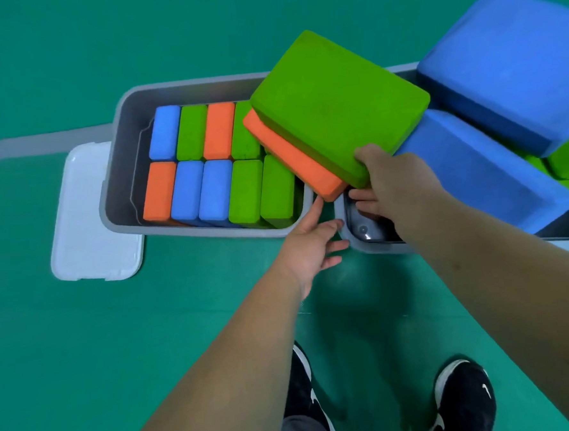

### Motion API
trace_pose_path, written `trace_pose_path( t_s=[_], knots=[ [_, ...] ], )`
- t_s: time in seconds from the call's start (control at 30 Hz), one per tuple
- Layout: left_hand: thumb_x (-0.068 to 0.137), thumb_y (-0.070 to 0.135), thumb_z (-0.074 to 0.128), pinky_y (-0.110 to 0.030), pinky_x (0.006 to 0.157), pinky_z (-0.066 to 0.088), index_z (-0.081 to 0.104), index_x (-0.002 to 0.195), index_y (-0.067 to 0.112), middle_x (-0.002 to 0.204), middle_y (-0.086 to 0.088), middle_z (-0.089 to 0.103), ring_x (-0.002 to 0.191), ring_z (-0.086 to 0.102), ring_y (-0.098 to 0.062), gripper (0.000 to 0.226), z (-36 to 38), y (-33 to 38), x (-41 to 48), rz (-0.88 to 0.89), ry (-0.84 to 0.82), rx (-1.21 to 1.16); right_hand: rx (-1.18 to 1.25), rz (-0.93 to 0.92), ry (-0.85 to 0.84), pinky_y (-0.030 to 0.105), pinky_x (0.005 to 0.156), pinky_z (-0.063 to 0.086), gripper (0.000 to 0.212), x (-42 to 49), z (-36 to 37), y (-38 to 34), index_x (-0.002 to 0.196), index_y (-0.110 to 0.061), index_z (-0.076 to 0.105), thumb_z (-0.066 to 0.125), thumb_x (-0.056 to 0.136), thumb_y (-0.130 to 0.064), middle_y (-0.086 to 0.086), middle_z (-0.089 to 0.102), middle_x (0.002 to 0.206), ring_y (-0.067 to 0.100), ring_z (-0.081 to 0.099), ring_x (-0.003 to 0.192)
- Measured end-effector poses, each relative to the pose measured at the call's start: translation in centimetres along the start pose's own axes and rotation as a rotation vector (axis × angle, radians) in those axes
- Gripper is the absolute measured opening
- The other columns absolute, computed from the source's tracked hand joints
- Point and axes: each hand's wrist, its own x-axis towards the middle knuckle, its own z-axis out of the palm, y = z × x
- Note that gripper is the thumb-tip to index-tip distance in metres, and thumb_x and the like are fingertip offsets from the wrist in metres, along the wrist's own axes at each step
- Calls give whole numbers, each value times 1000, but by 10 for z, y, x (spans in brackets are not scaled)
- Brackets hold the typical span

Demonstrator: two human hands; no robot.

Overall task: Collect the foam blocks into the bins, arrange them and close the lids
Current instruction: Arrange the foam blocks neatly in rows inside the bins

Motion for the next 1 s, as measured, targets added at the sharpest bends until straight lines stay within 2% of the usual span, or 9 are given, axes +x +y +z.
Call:
trace_pose_path(
  t_s=[0.13, 0.33, 0.43, 0.53, 0.6, 0.7, 0.83, 0.9, 1.0],
  knots=[
    [106, 23, 56, -43, 98, 56, 43, 150, 53, 125, 11, 73, 105, 75, -21, 55, 10, 5, 2, 31, -4, 21, -163, -86, -189, 47, 86, 62, 54, 1, -2, 9, 97, -20, 72, 68, 72, -67, -3, 80, 82, 17, 78, 81],
    [105, 12, 50, -38, 89, 58, 54, 147, 29, 120, 1, 76, 99, 75, -24, 46, 16, 14, 10, 11, 121, -136, -121, 64, -97, 50, 90, 60, 53, 3, 1, 2, 96, -19, 71, 68, 64, -62, 3, 79, 90, 25, 76, 88],
    [106, 15, 51, -41, 97, 60, 46, 154, 29, 125, 5, 72, 111, 73, -24, 51, 14, 12, 13, 25, 129, -208, -7, -11, -92, 47, 94, 58, 56, 10, -6, 5, 115, -32, 63, 75, 67, -58, -4, 75, 104, 20, 74, 94],
    [106, 19, 55, -43, 101, 58, 29, 162, 35, 144, 5, 61, 115, 72, -25, 64, 12, 12, 17, 65, 121, -312, 85, 6, -152, 47, 93, 57, 85, 20, -10, 6, 147, -43, 36, 74, 74, -64, -5, 67, 123, 22, 75, 96],
    [106, 22, 57, -45, 103, 56, 25, 162, 40, 146, 7, 61, 116, 72, -26, 68, 11, 14, 19, 96, 103, -360, 120, 22, -223, 45, 92, 56, 83, 24, -11, 4, 151, -45, 29, 72, 82, -61, -2, 65, 130, 23, 76, 94],
    [105, 23, 56, -47, 108, 52, 30, 159, 44, 138, 10, 67, 117, 71, -25, 63, 13, 20, 22, 150, 100, -366, 24, -66, -233, 38, 86, 59, 67, 26, -10, -3, 144, -46, 40, 71, 85, -58, -4, 66, 133, 20, 76, 97],
    [106, 21, 56, -46, 107, 53, 40, 146, 48, 128, 14, 72, 114, 73, -27, 51, 18, 27, 20, 180, 118, -363, -255, -229, -135, 47, 101, 54, 59, 26, 0, -25, 137, -33, 56, 60, 87, -65, -1, 69, 122, 25, 67, 110],
    [106, 21, 57, -44, 104, 55, 35, 153, 46, 121, 17, 73, 113, 73, -26, 58, 17, 30, 17, 181, 113, -346, -282, -240, -87, 45, 101, 53, 56, 29, 8, -37, 127, -24, 62, 57, 89, -63, 2, 69, 118, 26, 66, 107],
    [106, 20, 58, -43, 102, 57, 21, 163, 40, 137, 9, 66, 111, 74, -25, 71, 15, 36, 18, 159, 102, -342, -355, -293, -75, 35, 102, 45, 61, 30, 13, -43, 131, -20, 62, 54, 92, -67, -2, 67, 123, 22, 61, 111]
  ],
)
